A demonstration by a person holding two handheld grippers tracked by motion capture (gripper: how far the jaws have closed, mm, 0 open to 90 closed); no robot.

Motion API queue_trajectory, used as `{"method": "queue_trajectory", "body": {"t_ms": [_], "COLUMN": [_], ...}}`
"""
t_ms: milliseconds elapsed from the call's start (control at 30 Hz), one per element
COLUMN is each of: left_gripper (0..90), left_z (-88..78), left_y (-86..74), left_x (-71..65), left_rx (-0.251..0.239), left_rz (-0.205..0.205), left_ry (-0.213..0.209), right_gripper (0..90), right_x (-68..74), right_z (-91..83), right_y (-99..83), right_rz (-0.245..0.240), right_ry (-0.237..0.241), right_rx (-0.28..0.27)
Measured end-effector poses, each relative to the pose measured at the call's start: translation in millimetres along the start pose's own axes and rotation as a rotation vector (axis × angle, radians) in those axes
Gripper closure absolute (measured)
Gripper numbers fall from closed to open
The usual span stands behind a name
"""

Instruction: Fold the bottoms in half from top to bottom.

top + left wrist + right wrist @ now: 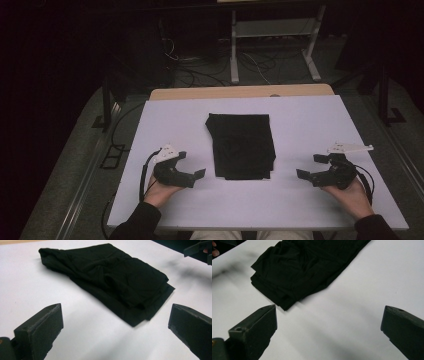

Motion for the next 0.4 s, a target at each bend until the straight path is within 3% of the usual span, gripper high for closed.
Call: {"method": "queue_trajectory", "body": {"t_ms": [100, 267, 400], "left_gripper": [0.0, 0.0, 0.0], "left_z": [-1.6, -1.2, -1.4], "left_y": [-7.4, -19.2, -22.3], "left_x": [-4.2, -11.5, -10.9], "left_rx": [0.016, 0.071, 0.086], "left_rz": [0.003, 0.045, 0.062], "left_ry": [-0.021, -0.047, -0.046], "right_gripper": [0.0, 0.0, 0.0], "right_x": [0.3, -1.2, -2.7], "right_z": [-0.8, -3.0, -4.5], "right_y": [-7.5, -18.5, -21.3], "right_rz": [-0.015, -0.037, -0.025], "right_ry": [-0.014, -0.029, -0.022], "right_rx": [0.019, 0.039, 0.032]}}
Point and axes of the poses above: each handheld gripper's, and its own axes: z roughly forward along the jaws, y roughly out of its top, x roughly to its left, the point moved 8 cm from there along z, roughly forward along the jaws, and after that the axes turned 10 degrees about z, right-handed, at the moved point
